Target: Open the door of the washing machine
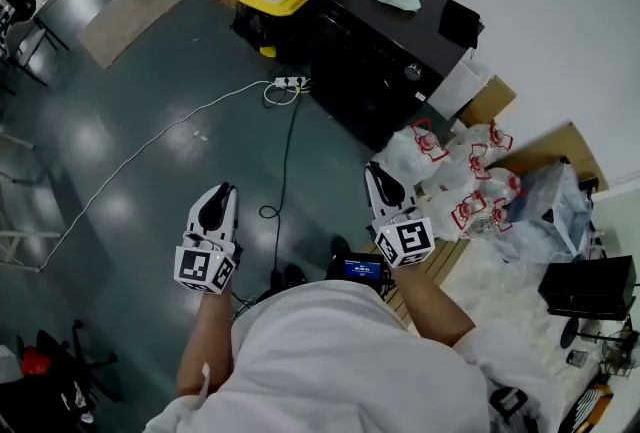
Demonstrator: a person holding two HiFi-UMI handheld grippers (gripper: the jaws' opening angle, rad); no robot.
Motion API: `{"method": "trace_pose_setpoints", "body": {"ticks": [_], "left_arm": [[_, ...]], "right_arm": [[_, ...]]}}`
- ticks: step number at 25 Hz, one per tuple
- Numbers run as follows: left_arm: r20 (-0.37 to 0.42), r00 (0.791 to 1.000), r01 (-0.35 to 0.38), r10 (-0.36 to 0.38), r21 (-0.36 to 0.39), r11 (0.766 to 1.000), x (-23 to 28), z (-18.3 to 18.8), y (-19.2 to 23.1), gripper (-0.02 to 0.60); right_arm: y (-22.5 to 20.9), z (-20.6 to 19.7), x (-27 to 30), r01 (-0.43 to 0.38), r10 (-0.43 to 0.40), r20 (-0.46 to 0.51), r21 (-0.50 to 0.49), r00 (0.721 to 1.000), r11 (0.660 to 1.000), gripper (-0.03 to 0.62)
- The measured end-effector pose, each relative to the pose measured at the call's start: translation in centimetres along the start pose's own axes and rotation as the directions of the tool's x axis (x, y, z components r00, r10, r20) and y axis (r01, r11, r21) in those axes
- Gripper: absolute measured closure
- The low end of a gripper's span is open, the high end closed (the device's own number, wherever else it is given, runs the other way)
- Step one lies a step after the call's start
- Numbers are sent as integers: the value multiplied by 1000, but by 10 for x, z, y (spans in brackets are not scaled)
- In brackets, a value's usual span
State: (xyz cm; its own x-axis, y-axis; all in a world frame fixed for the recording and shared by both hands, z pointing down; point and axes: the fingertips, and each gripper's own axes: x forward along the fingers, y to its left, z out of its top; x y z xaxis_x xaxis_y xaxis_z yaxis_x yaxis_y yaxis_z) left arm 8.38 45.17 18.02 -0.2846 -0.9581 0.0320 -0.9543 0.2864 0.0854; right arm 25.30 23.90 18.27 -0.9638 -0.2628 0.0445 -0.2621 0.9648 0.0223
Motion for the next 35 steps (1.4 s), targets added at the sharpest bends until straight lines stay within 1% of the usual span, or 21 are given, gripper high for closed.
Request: {"method": "trace_pose_setpoints", "body": {"ticks": [3, 8, 15, 21, 24, 27, 31, 35], "left_arm": [[-9, 1000, -13, 13, 12, 1000, -12, -1, 1, 537], [-5, 999, -34, 35, 23, 999, -24, 3, 3, 535], [2, 1000, -17, 17, 20, 1000, -26, 3, 5, 510], [7, 1000, 6, -6, -5, 1000, -17, -4, 3, 488], [2, 1000, 10, -10, -24, 1000, -4, -9, 8, 482], [-13, 1000, 10, -10, -34, 999, 14, -15, 17, 480], [-34, 999, -5, 4, -32, 999, 48, -18, 31, 480], [-56, 998, -16, 14, -43, 999, 95, -19, 46, 480]], "right_arm": [[7, -3, -11, 10, -10, 2, 13, 1000, 1000, 543], [16, 3, -18, 8, -8, 9, -5, 1000, 1000, 543], [17, 16, -22, 38, -37, 40, -9, 999, 999, 545], [7, 12, -33, 66, -66, 23, -10, 998, 998, 545], [-4, 5, -29, 77, -77, 2, -1, 997, 997, 546], [-16, -7, -13, 74, -74, -22, 12, 997, 997, 546], [-38, -19, 28, 37, -36, -24, 35, 999, 999, 553], [-66, -16, 77, -2, 2, 0, 44, 1000, 999, 554]]}}
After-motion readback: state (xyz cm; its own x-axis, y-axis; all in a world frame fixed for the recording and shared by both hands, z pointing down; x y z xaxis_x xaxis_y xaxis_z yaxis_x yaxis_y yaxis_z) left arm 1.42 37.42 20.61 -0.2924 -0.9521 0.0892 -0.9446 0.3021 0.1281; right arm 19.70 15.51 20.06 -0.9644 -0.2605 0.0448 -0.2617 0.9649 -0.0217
